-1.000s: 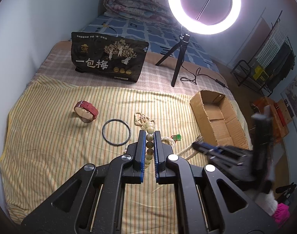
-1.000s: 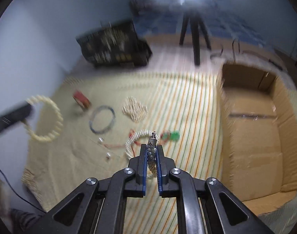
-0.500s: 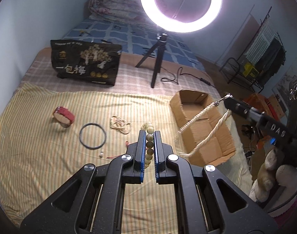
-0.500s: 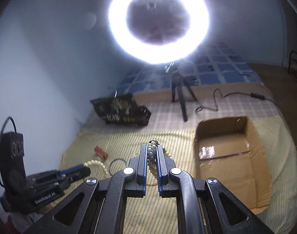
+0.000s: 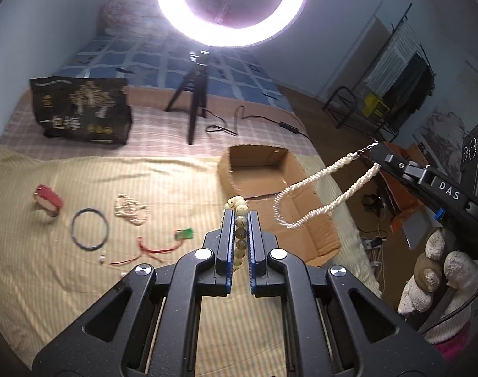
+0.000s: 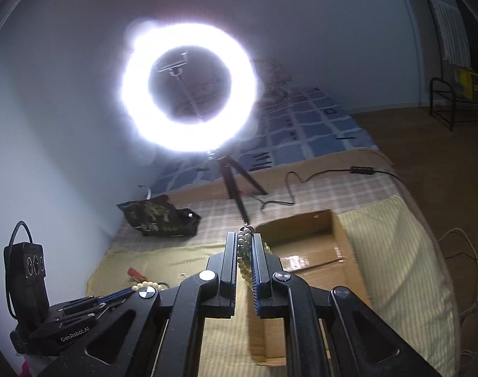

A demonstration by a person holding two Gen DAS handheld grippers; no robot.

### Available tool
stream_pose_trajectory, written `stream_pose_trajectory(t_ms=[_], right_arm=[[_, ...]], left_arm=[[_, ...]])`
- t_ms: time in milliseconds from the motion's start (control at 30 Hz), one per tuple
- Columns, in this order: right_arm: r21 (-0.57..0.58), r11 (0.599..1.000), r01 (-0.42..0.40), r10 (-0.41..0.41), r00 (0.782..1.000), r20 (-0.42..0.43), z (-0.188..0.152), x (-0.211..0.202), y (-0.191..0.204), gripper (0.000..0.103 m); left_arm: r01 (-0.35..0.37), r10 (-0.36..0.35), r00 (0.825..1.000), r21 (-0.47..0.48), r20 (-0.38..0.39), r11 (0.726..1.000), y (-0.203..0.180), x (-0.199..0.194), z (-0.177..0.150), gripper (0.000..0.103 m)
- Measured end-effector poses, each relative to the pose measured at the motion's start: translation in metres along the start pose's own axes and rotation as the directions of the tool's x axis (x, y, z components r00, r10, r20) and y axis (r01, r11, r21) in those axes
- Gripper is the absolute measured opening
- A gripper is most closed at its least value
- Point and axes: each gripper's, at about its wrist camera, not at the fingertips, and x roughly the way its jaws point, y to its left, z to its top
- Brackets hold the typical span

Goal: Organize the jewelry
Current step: 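Carry the bead bracelet in the left tool while the right tool carries the pearl necklace into the box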

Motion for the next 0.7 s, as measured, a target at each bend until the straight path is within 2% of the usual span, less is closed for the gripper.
stream_pose_trajectory(t_ms=[333, 600, 667, 700], right_arm=[[0.021, 0.995, 0.098, -0.096, 0.992, -0.081, -0.020, 0.006, -0.057, 0.006], [0.026, 0.992, 0.125, -0.119, 0.981, -0.150, -0.037, 0.019, -0.086, 0.006], [0.017, 0.992, 0.126, -0.122, 0.978, -0.167, -0.040, 0.023, -0.090, 0.008], [0.011, 0.992, 0.126, -0.122, 0.976, -0.178, -0.042, 0.026, -0.091, 0.013]], left_arm=[[0.050, -0.049, 0.997, 0.028, -0.052, 0.998, -0.042, 0.056, 0.007, 0.005], [0.034, -0.031, 0.996, 0.035, -0.088, 0.999, -0.057, 0.107, 0.011, 0.005], [0.032, -0.028, 0.995, 0.037, -0.099, 0.999, -0.058, 0.117, 0.010, 0.005], [0.030, -0.026, 0.995, 0.038, -0.099, 0.999, -0.059, 0.121, 0.010, 0.005]])
